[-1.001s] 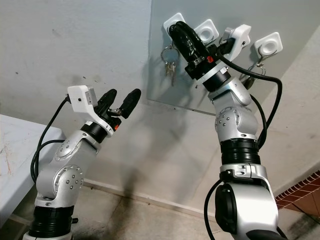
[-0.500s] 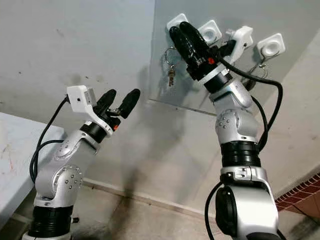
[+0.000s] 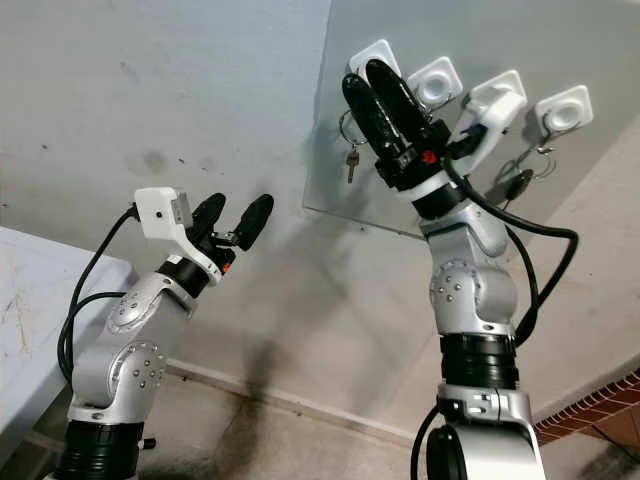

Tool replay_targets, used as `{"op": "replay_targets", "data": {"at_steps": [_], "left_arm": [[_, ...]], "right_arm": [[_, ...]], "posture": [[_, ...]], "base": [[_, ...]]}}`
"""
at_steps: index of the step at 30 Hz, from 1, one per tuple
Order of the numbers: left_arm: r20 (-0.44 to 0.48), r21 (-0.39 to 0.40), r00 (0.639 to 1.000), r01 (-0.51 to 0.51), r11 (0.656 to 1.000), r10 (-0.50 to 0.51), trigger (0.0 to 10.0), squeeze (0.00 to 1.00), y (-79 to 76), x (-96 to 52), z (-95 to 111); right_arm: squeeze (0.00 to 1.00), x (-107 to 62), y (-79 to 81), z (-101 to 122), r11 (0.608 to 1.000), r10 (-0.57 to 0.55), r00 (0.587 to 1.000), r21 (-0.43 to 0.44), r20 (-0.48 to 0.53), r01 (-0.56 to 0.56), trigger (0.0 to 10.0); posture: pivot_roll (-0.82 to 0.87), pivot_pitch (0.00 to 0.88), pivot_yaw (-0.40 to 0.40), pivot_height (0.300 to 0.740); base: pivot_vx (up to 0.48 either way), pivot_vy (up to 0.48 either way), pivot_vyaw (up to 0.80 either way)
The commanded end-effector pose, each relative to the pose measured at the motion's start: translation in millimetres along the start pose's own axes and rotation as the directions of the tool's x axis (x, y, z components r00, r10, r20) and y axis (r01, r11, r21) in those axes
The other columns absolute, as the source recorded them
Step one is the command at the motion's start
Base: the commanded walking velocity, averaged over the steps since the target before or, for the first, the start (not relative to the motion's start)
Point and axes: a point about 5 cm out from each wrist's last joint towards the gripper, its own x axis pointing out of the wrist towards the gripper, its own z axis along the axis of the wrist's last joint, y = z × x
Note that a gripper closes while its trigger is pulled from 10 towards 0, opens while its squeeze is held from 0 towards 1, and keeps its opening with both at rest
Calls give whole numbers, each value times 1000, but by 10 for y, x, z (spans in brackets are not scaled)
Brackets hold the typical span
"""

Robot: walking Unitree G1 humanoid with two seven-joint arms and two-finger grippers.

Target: Hang keys on a hook

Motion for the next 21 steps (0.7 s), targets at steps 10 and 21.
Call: {"op": "replay_targets", "data": {"at_steps": [10,21], "left_arm": [[-2,17,1000,-2,1000,2,10000,0,4,-8,-36],[-2,28,1000,-9,1000,9,10000,0,18,-16,-53]], "right_arm": [[0,-406,3,-466,993,-81,969,62,-235,99,10000],[0,-525,298,-614,982,120,931,179,-344,-60,10000]], "posture": [[-28,52,-43,740],[-28,57,-43,740]], "base": [[0,0,0],[0,0,0]]}}
